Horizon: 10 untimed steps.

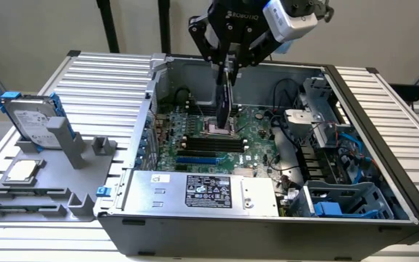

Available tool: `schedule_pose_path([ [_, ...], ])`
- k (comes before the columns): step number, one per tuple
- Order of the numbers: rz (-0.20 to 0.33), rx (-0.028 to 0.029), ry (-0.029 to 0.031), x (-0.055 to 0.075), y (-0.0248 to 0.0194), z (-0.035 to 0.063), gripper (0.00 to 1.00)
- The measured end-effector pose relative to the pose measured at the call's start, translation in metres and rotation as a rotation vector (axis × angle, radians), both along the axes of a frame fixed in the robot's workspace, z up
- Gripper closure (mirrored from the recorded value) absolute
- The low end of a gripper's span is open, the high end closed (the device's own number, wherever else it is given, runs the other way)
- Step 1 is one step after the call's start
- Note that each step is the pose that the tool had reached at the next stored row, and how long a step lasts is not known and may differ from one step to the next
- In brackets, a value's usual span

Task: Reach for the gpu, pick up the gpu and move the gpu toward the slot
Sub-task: 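Pick up the gpu and move the gpu toward the slot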

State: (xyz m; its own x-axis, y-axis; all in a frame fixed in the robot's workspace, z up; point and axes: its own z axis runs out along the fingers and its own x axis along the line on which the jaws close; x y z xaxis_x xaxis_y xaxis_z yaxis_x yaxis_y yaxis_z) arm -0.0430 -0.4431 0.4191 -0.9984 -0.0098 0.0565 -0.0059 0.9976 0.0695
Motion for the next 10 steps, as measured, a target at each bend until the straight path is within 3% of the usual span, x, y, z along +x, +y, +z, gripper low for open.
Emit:
schedule_pose_path([
  [4, 0.001, 0.0002, 0.0000, 0.015, 0.0014, -0.0031, 0.74],
  [10, 0.002, 0.0000, 0.0010, 0.017, 0.0014, -0.0031, 0.74],
])
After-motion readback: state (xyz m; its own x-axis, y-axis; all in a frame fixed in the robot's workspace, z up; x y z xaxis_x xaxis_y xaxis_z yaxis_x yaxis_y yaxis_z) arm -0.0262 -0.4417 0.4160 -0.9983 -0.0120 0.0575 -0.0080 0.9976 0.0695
